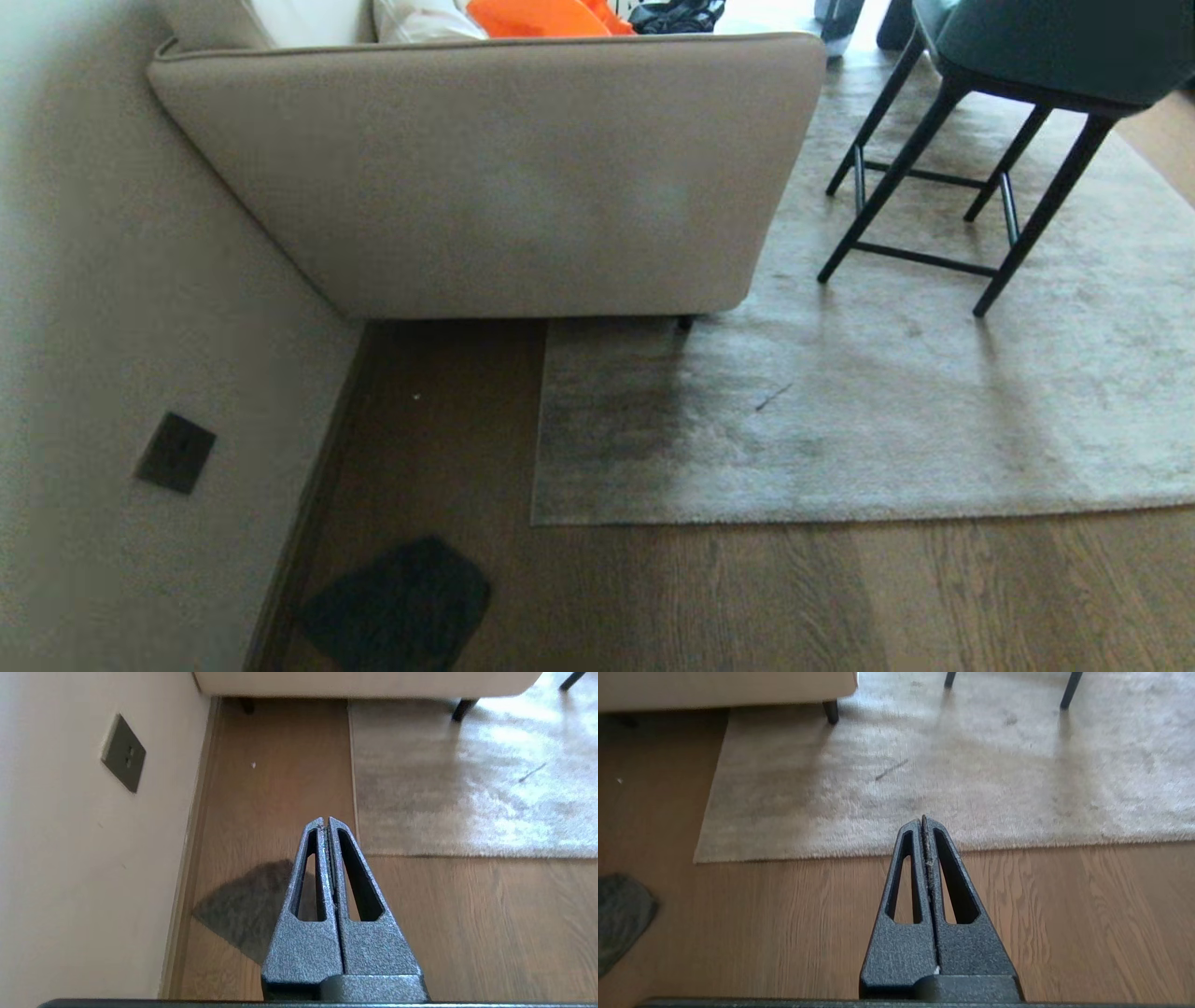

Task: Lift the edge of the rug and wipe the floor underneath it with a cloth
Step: Pick up the rag

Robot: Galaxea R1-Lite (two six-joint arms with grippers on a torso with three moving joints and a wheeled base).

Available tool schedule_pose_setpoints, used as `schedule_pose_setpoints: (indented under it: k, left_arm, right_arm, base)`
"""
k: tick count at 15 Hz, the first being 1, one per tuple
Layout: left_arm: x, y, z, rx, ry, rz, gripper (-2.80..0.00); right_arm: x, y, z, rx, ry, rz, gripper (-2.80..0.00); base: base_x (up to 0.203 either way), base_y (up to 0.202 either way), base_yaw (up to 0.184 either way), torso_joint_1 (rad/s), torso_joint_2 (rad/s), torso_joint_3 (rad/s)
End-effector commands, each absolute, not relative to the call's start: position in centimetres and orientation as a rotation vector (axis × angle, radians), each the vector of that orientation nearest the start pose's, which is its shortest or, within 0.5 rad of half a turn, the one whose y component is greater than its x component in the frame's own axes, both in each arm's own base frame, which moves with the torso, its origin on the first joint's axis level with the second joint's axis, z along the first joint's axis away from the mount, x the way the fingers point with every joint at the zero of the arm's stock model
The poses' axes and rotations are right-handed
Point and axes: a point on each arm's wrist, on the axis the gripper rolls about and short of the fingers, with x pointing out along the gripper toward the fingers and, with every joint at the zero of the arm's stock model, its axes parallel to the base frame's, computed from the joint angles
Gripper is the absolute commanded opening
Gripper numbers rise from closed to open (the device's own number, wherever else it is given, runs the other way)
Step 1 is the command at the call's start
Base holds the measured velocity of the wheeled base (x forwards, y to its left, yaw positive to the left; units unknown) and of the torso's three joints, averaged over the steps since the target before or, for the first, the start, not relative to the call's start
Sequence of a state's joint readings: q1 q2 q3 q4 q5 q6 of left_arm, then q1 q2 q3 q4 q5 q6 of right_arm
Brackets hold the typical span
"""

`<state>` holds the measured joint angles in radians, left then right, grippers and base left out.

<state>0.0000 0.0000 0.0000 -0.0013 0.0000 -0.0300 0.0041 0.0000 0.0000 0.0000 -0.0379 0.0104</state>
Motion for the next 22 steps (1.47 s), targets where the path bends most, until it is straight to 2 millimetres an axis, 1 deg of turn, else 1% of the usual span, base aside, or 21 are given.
schedule_pose_setpoints:
  k: [1, 22]
  left_arm:
    - [-2.28, 0.0, 7.56, -0.031, -0.002, 0.0, -2.8]
    - [-2.28, 0.0, 7.56, -0.031, -0.002, 0.0, -2.8]
  right_arm:
    - [-2.28, -0.1, 7.55, 0.011, 0.0, -0.034, -2.8]
    - [-2.28, -0.1, 7.55, 0.011, 0.0, -0.034, -2.8]
  base:
    - [0.0, 0.0, 0.0, 0.0, 0.0, -0.191]
    - [0.0, 0.0, 0.0, 0.003, 0.0, -0.196]
